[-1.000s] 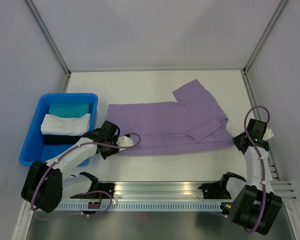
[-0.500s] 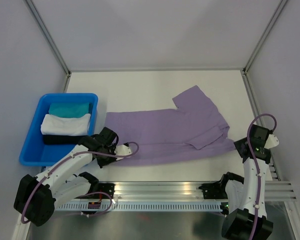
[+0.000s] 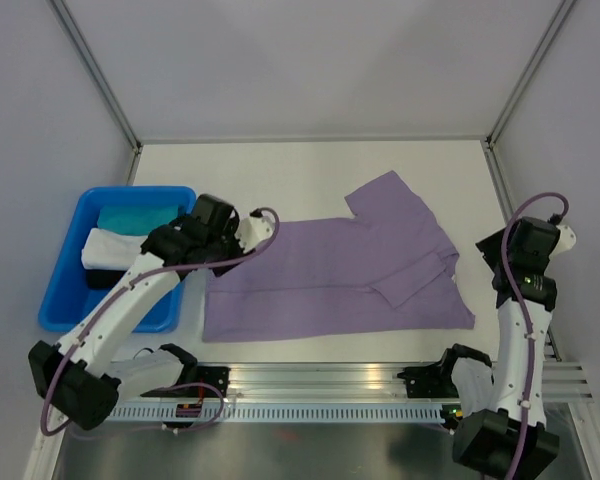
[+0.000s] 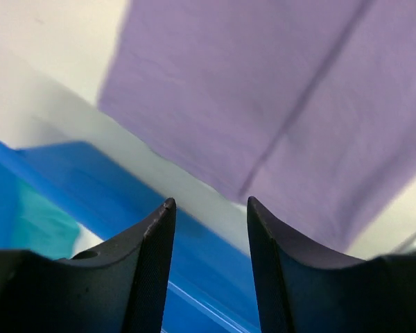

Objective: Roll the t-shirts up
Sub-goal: Fold the tshirt

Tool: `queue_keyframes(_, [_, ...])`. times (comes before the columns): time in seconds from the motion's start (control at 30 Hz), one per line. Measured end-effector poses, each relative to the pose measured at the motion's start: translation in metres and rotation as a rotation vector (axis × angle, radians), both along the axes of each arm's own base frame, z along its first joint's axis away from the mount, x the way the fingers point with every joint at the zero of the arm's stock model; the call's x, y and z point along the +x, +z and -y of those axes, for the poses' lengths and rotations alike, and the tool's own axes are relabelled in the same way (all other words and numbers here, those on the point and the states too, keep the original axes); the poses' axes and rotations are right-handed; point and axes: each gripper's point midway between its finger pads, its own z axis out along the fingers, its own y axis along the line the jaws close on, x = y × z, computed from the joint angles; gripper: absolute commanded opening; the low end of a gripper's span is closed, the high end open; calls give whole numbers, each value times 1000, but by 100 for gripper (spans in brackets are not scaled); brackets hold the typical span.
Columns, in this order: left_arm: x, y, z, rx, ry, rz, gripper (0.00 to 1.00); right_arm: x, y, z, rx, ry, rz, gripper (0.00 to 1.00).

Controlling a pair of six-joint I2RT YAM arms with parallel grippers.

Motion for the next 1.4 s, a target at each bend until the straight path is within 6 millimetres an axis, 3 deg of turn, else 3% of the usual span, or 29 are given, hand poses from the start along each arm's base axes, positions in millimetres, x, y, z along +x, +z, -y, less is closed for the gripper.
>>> queue_keyframes(0.07, [35,19,16,-27,43,55,50,27,22,-5,-30,81,50,57])
queue_keyframes(0.13, [67,14,25,-5,86,51,49,60,40,-15,-70,175,50,59])
queue_keyframes(0.2, [93,-7,29,34,127,7,49,104,54,-34,-114,293,42,60])
queue_keyframes(0.3, [131,-44,14,92,228,-76,51,173,55,-67,-151,463,2,61])
queue_keyframes(0.37, [149,-61,-3,110,299,-112,54,215,38,-84,-174,551,-59,61])
queue_keyframes(0.47, [166,-75,-32,124,399,-141,58,258,-3,-93,-203,628,-166,63])
queue_keyframes(0.63, [177,-91,-46,129,456,-179,58,302,-73,-87,-214,679,-322,64])
queue_keyframes(0.8, [185,-122,-49,132,483,-247,56,310,-131,-88,-208,729,-443,64])
queue_keyframes(0.9, [181,-137,-56,131,499,-298,56,302,-152,-95,-219,772,-501,63])
queue_keyframes(1.07, [187,-143,-59,122,510,-318,54,302,-154,-107,-246,806,-484,61])
queue_keyframes(1.27, [194,-140,-48,64,505,-322,54,294,-154,-110,-255,825,-473,55])
queue_keyframes(1.4, [206,-130,-41,20,516,-295,53,289,-154,-113,-250,845,-465,26])
